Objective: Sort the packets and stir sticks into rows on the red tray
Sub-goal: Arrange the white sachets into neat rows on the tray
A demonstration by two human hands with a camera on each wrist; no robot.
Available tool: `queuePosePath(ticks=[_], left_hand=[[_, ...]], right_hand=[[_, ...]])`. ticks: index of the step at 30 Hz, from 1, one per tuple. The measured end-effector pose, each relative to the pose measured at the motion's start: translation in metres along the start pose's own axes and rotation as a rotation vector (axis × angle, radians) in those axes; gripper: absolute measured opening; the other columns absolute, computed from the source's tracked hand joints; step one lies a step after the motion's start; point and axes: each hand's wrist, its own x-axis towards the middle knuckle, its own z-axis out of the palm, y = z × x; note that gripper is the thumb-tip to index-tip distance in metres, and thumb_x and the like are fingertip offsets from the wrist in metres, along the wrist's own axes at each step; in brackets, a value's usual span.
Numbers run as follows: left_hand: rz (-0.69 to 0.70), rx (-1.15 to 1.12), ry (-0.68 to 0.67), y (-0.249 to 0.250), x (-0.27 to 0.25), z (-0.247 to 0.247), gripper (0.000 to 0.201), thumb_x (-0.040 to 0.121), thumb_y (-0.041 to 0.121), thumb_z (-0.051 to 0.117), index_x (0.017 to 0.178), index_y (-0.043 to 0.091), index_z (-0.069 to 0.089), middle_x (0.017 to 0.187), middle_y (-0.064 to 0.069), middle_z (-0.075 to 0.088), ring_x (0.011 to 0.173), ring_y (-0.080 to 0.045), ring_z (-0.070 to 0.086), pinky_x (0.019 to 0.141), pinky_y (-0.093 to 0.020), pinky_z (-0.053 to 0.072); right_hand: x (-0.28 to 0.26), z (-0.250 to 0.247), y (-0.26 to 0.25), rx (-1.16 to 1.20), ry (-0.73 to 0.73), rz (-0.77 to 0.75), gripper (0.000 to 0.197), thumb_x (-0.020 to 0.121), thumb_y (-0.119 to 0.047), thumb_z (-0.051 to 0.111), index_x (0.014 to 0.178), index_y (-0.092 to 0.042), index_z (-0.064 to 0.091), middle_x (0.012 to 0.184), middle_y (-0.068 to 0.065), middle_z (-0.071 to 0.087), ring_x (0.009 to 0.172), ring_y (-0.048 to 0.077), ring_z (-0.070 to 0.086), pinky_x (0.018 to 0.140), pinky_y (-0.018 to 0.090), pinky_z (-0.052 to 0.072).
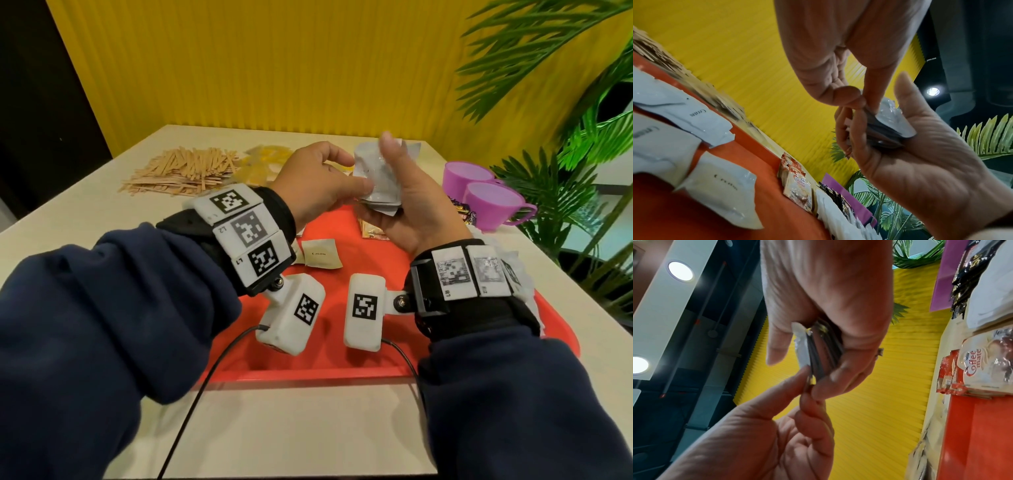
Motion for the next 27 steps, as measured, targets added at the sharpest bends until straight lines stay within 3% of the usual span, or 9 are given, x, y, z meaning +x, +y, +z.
queuePosePath(ticks=[2, 4, 9, 13, 16, 20, 23, 27], left_hand=[[-0.010, 0.007, -0.021, -0.001, 0.000, 0.001, 0.026, 0.076, 0.002, 0.072, 0.089, 0.013, 0.052, 0.064, -0.006, 0.051, 0.048, -0.012, 0.046, 0.041, -0.014, 0.035], [-0.017, 0.020, -0.047, -0.001, -0.001, 0.001, 0.024, 0.076, 0.002, 0.072, 0.085, 0.014, 0.053, 0.066, -0.006, 0.051, 0.050, -0.012, 0.046, 0.043, -0.015, 0.034], [-0.088, 0.080, -0.091, -0.002, 0.002, -0.004, 0.014, 0.084, 0.014, 0.067, 0.086, 0.017, 0.053, 0.074, -0.002, 0.054, 0.055, -0.008, 0.044, 0.051, -0.020, 0.035], [-0.255, 0.236, -0.076, -0.011, 0.010, -0.009, 0.013, 0.091, 0.027, 0.058, 0.085, 0.017, 0.051, 0.082, -0.001, 0.052, 0.064, -0.011, 0.044, 0.058, -0.023, 0.037], [-0.377, 0.567, -0.143, -0.022, 0.017, -0.011, 0.027, 0.091, 0.029, 0.057, 0.108, 0.009, 0.059, 0.105, -0.009, 0.056, 0.091, -0.022, 0.056, 0.074, -0.031, 0.047], [-0.406, 0.892, -0.297, -0.028, 0.019, -0.005, 0.037, 0.092, 0.022, 0.057, 0.124, 0.004, 0.055, 0.118, -0.014, 0.060, 0.098, -0.025, 0.061, 0.080, -0.029, 0.050], [-0.401, 0.939, -0.381, -0.027, 0.021, 0.001, 0.030, 0.086, 0.010, 0.062, 0.115, 0.006, 0.056, 0.106, -0.012, 0.060, 0.080, -0.020, 0.059, 0.062, -0.023, 0.048], [-0.401, 1.169, -0.482, -0.022, 0.024, 0.008, 0.047, 0.081, 0.011, 0.069, 0.125, 0.006, 0.054, 0.102, -0.008, 0.061, 0.084, -0.017, 0.054, 0.057, -0.020, 0.041]], right_hand=[[-0.001, 0.001, 0.002, -0.060, 0.022, -0.014, 0.010, 0.086, -0.019, 0.059, 0.095, -0.017, 0.054, 0.064, -0.004, 0.063, 0.054, 0.008, 0.061, 0.051, 0.019, 0.051], [0.000, 0.000, 0.003, -0.080, 0.039, -0.013, 0.012, 0.087, -0.006, 0.054, 0.092, -0.016, 0.055, 0.062, -0.004, 0.062, 0.052, 0.008, 0.060, 0.048, 0.019, 0.049], [0.004, -0.001, 0.004, -0.040, 0.122, -0.036, 0.015, 0.085, 0.001, 0.051, 0.084, -0.014, 0.052, 0.068, 0.003, 0.054, 0.050, 0.010, 0.056, 0.044, 0.018, 0.046], [0.007, -0.004, 0.003, 0.018, 0.191, -0.050, 0.014, 0.085, 0.002, 0.053, 0.083, -0.012, 0.050, 0.075, 0.007, 0.052, 0.060, 0.016, 0.052, 0.042, 0.019, 0.047], [0.007, -0.005, 0.003, 0.025, 0.203, -0.050, 0.014, 0.085, 0.002, 0.053, 0.084, -0.012, 0.050, 0.077, 0.007, 0.053, 0.063, 0.018, 0.053, 0.043, 0.019, 0.047], [0.007, -0.004, 0.004, 0.015, 0.209, -0.035, 0.014, 0.085, 0.001, 0.054, 0.086, -0.013, 0.050, 0.080, 0.008, 0.053, 0.065, 0.018, 0.053, 0.044, 0.020, 0.048], [0.008, -0.005, 0.004, 0.021, 0.218, -0.029, 0.014, 0.084, 0.001, 0.055, 0.087, -0.012, 0.051, 0.081, 0.009, 0.054, 0.066, 0.019, 0.054, 0.045, 0.020, 0.048], [0.010, -0.007, 0.004, 0.044, 0.230, -0.030, 0.018, 0.084, 0.000, 0.054, 0.101, -0.006, 0.050, 0.086, 0.012, 0.054, 0.066, 0.020, 0.055, 0.044, 0.020, 0.048]])
